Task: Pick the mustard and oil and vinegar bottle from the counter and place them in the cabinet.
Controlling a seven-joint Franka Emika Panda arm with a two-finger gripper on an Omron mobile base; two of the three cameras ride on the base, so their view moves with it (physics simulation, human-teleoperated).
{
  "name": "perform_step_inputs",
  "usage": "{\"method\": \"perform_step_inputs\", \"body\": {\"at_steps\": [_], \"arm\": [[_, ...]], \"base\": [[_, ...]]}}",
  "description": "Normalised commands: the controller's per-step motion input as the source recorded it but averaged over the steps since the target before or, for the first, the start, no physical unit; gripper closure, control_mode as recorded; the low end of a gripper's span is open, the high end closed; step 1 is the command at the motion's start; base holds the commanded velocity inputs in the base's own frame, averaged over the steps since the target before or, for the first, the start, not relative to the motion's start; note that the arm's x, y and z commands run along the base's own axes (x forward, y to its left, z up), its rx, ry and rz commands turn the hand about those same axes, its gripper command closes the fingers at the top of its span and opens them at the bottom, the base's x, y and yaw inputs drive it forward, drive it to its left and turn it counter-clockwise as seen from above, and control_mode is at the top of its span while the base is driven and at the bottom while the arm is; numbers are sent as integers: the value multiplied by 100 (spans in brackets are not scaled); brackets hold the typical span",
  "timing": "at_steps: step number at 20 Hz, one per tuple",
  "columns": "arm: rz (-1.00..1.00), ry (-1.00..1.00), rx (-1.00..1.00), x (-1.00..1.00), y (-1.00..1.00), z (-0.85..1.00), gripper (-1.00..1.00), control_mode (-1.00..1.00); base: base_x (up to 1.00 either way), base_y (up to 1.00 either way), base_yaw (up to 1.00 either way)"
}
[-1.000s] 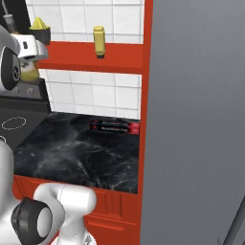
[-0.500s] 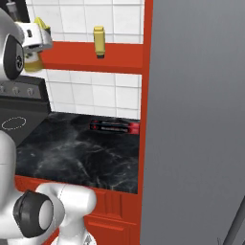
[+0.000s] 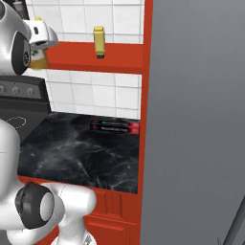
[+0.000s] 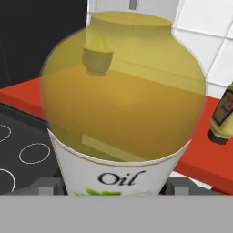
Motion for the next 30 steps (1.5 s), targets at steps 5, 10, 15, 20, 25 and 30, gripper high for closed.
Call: {"method": "perform_step_inputs", "body": {"at_steps": [5, 10, 15, 20, 25, 30], "arm": [[0, 0, -3, 36, -7, 0, 100, -100], [0, 0, -1, 40, -6, -5, 100, -100], [0, 0, 0, 43, -7, -11, 100, -100], [-1, 0, 0, 44, -2, -19, 100, -100], [0, 0, 0, 39, 0, -20, 100, -100], [0, 0, 0, 25, 0, 1, 100, -100]], "base": [[0, 0, 0], [0, 0, 0], [0, 0, 0], [0, 0, 0], [0, 0, 0], [0, 0, 0]]}}
